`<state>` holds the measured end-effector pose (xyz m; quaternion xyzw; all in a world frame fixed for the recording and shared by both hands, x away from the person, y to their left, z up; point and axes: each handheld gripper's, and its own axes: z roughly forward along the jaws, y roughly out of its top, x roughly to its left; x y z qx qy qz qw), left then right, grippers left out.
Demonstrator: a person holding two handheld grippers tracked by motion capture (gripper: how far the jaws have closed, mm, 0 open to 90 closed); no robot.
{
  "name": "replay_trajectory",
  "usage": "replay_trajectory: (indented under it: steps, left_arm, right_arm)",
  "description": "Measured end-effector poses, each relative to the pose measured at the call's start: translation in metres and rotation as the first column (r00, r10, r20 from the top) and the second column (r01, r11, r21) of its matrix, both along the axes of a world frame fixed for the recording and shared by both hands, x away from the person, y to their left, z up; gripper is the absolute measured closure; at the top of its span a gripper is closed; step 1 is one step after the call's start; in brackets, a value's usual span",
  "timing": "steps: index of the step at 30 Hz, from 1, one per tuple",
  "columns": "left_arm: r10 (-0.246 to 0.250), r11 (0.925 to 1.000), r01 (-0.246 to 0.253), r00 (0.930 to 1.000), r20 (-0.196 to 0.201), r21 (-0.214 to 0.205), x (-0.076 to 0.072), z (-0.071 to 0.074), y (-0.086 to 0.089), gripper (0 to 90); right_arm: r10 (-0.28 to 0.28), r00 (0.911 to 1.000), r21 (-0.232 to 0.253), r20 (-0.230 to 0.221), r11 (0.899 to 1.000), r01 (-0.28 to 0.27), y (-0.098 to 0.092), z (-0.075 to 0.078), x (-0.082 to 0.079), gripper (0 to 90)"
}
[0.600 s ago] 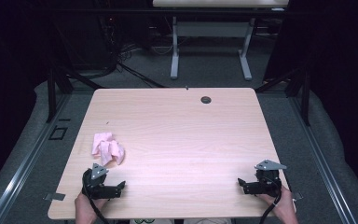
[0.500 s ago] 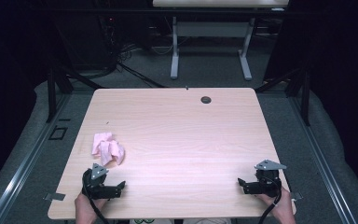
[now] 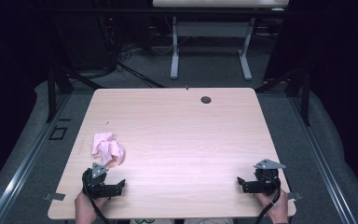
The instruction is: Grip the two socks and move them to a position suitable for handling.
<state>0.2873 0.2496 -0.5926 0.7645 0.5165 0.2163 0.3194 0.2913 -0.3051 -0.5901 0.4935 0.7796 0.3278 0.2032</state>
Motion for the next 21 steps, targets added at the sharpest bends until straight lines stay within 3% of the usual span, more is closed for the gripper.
replay_trajectory:
  steps: [4, 7, 9, 12, 17, 19, 21]
  left_arm:
    - [0.016, 0.9999, -0.016, 0.9998, -0.007, 0.003, -0.001, 0.001, 0.000, 0.5]
    - [0.015, 0.9997, -0.014, 0.9984, -0.055, 0.019, 0.002, 0.006, 0.000, 0.1]
    - [0.006, 0.9999, -0.007, 0.9984, -0.056, -0.008, 0.004, 0.012, 0.002, 0.1]
    - [0.004, 0.9994, -0.006, 0.9994, -0.034, -0.035, 0.008, 0.027, 0.006, 0.1]
    - [0.042, 0.9982, -0.041, 0.9985, 0.036, -0.044, 0.025, 0.057, 0.013, 0.5]
    - [0.053, 0.9980, -0.051, 0.9975, 0.047, -0.037, 0.036, 0.065, 0.014, 0.5]
    - [0.051, 0.9984, -0.051, 0.9981, 0.034, -0.025, 0.048, 0.069, 0.015, 0.5]
  right_arm:
    - [-0.011, 0.9999, 0.000, 0.004, 1.000, 0.011, 0.000, 0.000, 0.000, 0.2]
    - [-0.014, 0.9999, -0.002, 0.006, 1.000, 0.014, -0.001, 0.000, 0.000, 0.2]
    - [-0.016, 0.9999, -0.002, 0.003, 1.000, 0.016, -0.001, 0.000, 0.000, 0.2]
    - [-0.020, 0.9998, 0.001, 0.005, 1.000, 0.020, 0.000, 0.000, 0.000, 0.2]
    - [-0.024, 0.9997, 0.001, 0.005, 1.000, 0.024, -0.001, 0.000, 0.000, 0.5]
    - [-0.027, 0.9996, 0.001, 0.006, 1.000, 0.027, -0.001, 0.000, 0.000, 0.6]
    - [-0.026, 0.9996, 0.002, 0.006, 1.000, 0.026, -0.001, 0.000, 0.000, 0.7]
